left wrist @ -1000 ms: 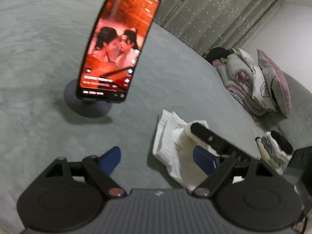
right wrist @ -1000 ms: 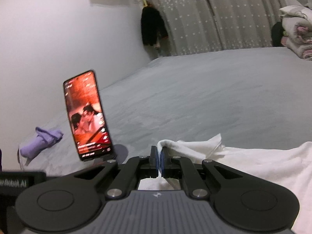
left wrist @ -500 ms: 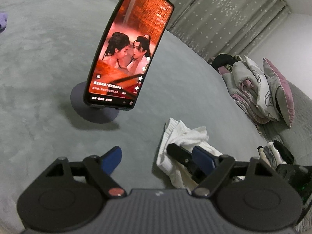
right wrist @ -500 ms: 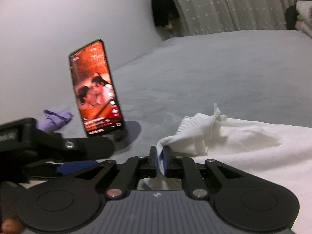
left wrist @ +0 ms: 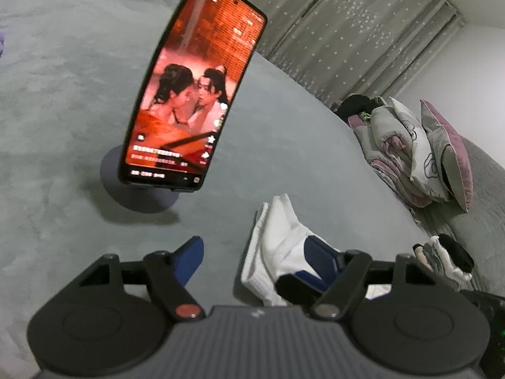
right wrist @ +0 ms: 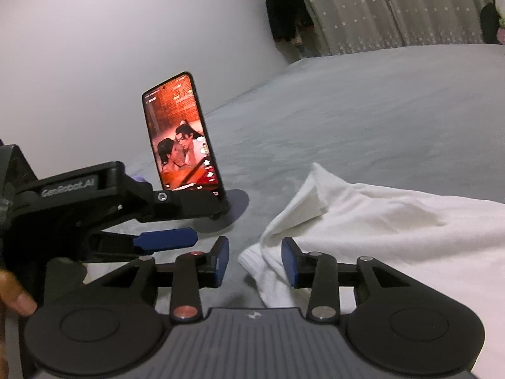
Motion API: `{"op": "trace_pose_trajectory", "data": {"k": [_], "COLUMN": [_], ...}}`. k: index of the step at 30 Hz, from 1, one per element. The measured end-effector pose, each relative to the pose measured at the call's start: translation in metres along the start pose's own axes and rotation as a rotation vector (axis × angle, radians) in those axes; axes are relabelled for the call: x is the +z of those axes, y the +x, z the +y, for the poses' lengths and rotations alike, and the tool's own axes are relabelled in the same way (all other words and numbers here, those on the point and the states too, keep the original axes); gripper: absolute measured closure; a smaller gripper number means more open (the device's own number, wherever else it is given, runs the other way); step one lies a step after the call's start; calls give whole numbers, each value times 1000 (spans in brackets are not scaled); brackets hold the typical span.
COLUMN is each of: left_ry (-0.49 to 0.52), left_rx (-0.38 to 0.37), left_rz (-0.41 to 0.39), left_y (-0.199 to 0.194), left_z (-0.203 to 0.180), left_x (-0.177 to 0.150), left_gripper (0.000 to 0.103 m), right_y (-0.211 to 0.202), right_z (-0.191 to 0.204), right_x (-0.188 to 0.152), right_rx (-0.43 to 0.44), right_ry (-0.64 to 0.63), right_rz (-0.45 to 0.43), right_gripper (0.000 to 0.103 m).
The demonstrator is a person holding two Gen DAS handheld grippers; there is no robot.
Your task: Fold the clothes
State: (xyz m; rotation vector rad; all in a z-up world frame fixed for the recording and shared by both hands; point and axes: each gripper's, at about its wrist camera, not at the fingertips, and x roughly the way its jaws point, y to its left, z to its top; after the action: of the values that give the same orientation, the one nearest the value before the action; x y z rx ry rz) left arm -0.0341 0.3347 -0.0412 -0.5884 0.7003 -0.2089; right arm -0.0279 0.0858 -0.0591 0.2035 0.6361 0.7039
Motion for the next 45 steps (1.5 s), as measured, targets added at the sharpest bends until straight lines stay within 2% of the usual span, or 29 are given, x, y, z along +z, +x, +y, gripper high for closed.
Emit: {"op": "trace_pose_trajectory", "data": {"k": [4, 11, 17, 22, 26, 30, 35, 39, 43, 45], "left_ry": [23, 80, 132, 190, 260, 326, 393, 383, 408, 376], "left_rx": [-6, -105, -193, -215, -164, -72, 24, 148, 341, 326], "left_rz": [23, 40, 75, 139, 150, 95, 13, -34, -98, -95], "left_y": [10, 20, 33, 58, 78, 88, 82, 75, 67, 61], "left_z": [-7, -22, -38, -57, -70, -80, -89, -84, -85, -83], "left_x": [0, 1, -4, -17, -30, -39, -42, -39, -42, -42], "left_gripper": [31, 47, 48, 48, 48, 53, 52, 53, 54, 53], "right_y": [-10, -28, -55, -76, -88, -98, -110, -119, -131, -138], "right_z": [-10, -23, -33, -49, -59, -66, -75, -83, -91, -94], "right_x": [-2, -6, -16, -23, -28, -31, -33, -37, -40, -41], "right_rx": [-11, -37, -115, -160, -190, -212, -238, -258, -278, -290], "right_ry": [17, 34, 10, 53, 65, 71, 84, 96, 101, 102], "right_rz": [-7, -5, -13, -18, -12, -14, -18, -20, -27, -32], "right_gripper": [63, 63, 63, 63, 63, 63, 63, 63, 63, 63]}}
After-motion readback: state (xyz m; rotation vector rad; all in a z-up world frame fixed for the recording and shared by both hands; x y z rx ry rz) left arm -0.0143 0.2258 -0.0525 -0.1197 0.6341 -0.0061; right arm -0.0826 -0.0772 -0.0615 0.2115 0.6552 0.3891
